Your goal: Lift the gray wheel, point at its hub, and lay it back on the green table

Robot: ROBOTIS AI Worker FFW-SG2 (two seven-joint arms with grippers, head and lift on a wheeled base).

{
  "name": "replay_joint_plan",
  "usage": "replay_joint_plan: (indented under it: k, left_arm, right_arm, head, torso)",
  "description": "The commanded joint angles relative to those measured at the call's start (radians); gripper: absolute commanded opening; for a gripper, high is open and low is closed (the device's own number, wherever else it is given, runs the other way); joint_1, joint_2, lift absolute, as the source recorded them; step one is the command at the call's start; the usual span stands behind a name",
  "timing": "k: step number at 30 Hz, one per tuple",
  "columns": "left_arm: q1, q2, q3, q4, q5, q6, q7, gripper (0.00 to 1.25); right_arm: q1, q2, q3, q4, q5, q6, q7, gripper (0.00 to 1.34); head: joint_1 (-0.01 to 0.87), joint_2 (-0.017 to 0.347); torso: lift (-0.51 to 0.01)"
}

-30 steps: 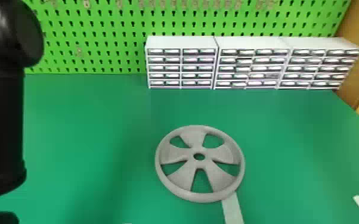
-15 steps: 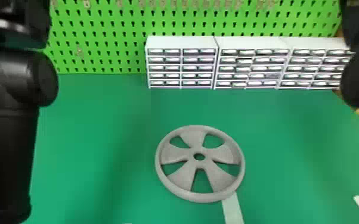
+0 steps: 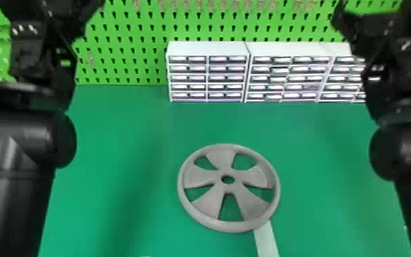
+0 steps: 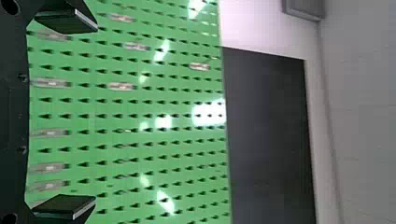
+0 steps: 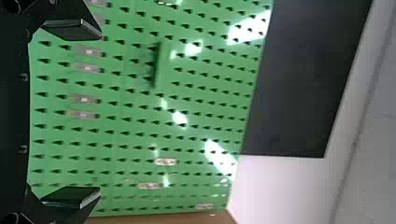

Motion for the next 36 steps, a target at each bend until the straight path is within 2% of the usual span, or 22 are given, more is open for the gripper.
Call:
replay_joint_plan:
  k: [1,5,9,19,29,36]
  left_arm:
    - [0.071,-0.028,0.027,0.011,0.002,0.009,0.000,1.25]
    - [0.122,-0.034,0.034,0.026,0.011,0.012,-0.003,1.25]
    - [0.177,-0.034,0.033,0.029,0.016,0.038,-0.023,1.25]
    - [0.286,-0.047,0.036,0.029,0.028,0.053,-0.034,1.25]
    - [0.355,-0.051,0.036,0.042,0.034,0.056,-0.057,1.23]
    - [0.386,-0.057,0.033,0.072,0.045,0.007,-0.109,1.20]
  right_arm:
    - [0.067,0.011,-0.015,0.000,-0.007,0.011,0.000,1.21]
    - [0.116,0.011,-0.024,0.000,-0.021,0.022,0.000,1.21]
    - [0.165,0.022,-0.032,0.000,-0.036,0.025,0.002,1.21]
    - [0.277,0.020,-0.017,-0.008,-0.044,0.036,0.005,1.21]
    - [0.355,0.019,-0.049,-0.008,-0.033,-0.004,0.048,1.19]
    - [0.407,0.019,-0.057,-0.006,-0.021,-0.057,0.066,1.17]
  head:
    - [0.692,0.048]
    - [0.692,0.048]
    - [0.692,0.048]
    - [0.692,0.048]
    - [0.692,0.048]
    - [0.692,0.048]
  torso:
    - [-0.093]
    - [-0.093]
    - [-0.093]
    - [-0.093]
    - [-0.093]
    - [-0.093]
